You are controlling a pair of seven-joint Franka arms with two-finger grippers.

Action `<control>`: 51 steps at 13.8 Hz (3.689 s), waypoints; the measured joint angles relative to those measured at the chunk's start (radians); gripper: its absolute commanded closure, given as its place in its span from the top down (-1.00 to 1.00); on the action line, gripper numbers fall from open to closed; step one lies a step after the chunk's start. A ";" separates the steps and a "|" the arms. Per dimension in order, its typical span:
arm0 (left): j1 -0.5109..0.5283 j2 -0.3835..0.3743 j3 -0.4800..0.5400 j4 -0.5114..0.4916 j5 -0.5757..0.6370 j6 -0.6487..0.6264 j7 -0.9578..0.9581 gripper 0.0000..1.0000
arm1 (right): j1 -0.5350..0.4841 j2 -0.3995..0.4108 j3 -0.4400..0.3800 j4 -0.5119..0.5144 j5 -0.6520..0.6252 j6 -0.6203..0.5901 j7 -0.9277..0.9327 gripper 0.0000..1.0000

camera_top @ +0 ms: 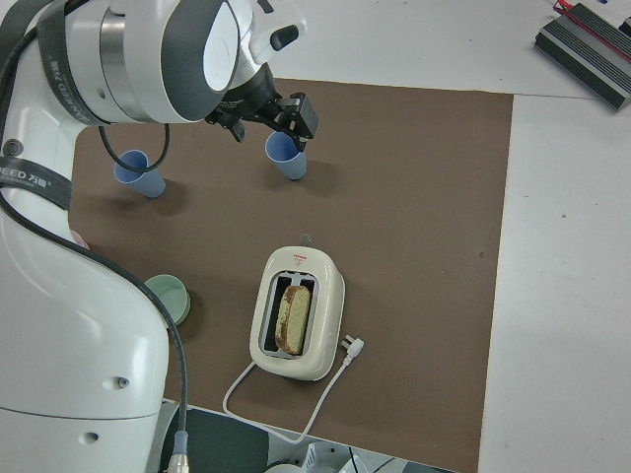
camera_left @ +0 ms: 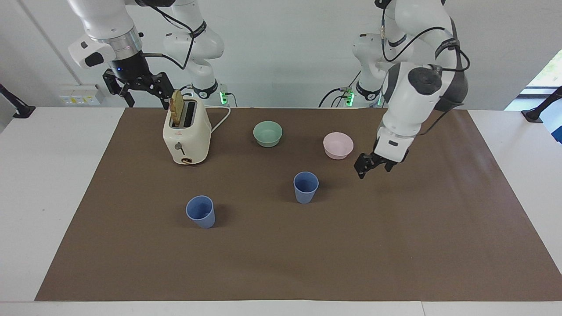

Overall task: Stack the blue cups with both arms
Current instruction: 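Open the left gripper and withdraw it while the right gripper starts reaching, then reach the right gripper to the other blue cup and grasp it, then lift the blue cup with the right gripper and carry it over the placed cup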

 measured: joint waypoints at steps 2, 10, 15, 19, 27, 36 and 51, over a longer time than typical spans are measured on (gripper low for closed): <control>0.033 -0.012 0.000 0.000 0.000 -0.028 0.074 1.00 | 0.001 0.020 0.004 0.000 0.000 0.021 0.000 1.00; 0.124 -0.115 0.001 0.000 -0.006 -0.162 0.222 1.00 | 0.005 0.136 0.010 -0.001 0.000 0.162 0.000 1.00; 0.127 -0.170 0.004 0.024 -0.006 -0.204 0.228 1.00 | 0.007 0.240 0.010 -0.002 -0.003 0.275 0.000 1.00; 0.127 -0.172 0.009 0.118 -0.006 -0.309 0.240 1.00 | 0.019 0.321 0.011 -0.014 -0.004 0.366 -0.001 1.00; 0.127 -0.186 0.007 0.140 -0.007 -0.360 0.256 1.00 | 0.034 0.399 0.011 -0.087 -0.004 0.499 -0.001 1.00; 0.127 -0.190 0.007 0.138 -0.008 -0.360 0.269 1.00 | 0.040 0.462 0.011 -0.095 -0.004 0.589 -0.001 0.61; 0.127 -0.190 0.008 0.138 -0.008 -0.360 0.269 1.00 | 0.053 0.413 0.017 -0.086 -0.003 0.584 0.000 -1.00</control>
